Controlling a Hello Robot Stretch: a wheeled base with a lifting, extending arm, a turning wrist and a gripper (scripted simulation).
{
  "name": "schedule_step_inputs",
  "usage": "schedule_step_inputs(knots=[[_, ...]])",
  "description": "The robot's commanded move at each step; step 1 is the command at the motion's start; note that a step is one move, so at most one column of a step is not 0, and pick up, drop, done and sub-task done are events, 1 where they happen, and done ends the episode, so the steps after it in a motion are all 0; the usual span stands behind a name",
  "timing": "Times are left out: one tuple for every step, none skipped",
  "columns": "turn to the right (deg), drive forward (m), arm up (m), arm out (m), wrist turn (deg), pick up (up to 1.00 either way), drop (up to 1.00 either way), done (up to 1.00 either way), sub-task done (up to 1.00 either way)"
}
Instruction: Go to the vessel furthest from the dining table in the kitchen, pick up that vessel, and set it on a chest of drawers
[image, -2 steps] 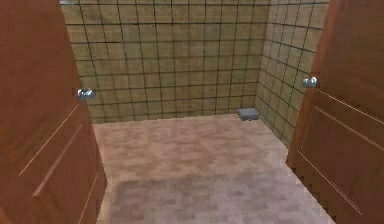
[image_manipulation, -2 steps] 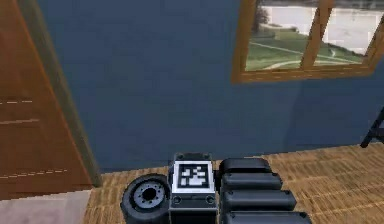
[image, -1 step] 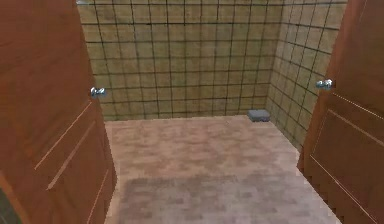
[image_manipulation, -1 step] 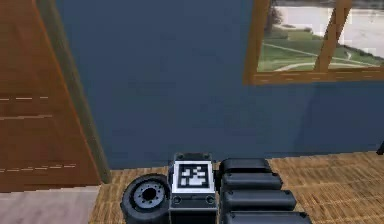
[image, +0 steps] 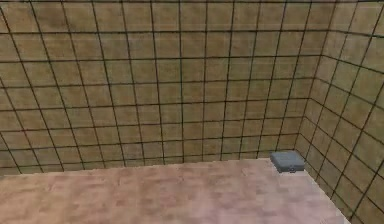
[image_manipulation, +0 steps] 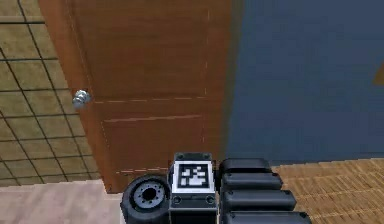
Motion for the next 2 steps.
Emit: schedule_step_inputs(knots=[[0.0,0.15,0.00,0.00,0.0,0.00,0.00,0.00,0.00],[-18.0,0.00,0.00,0.00,0.0,0.00,0.00,0.00,0.00]])
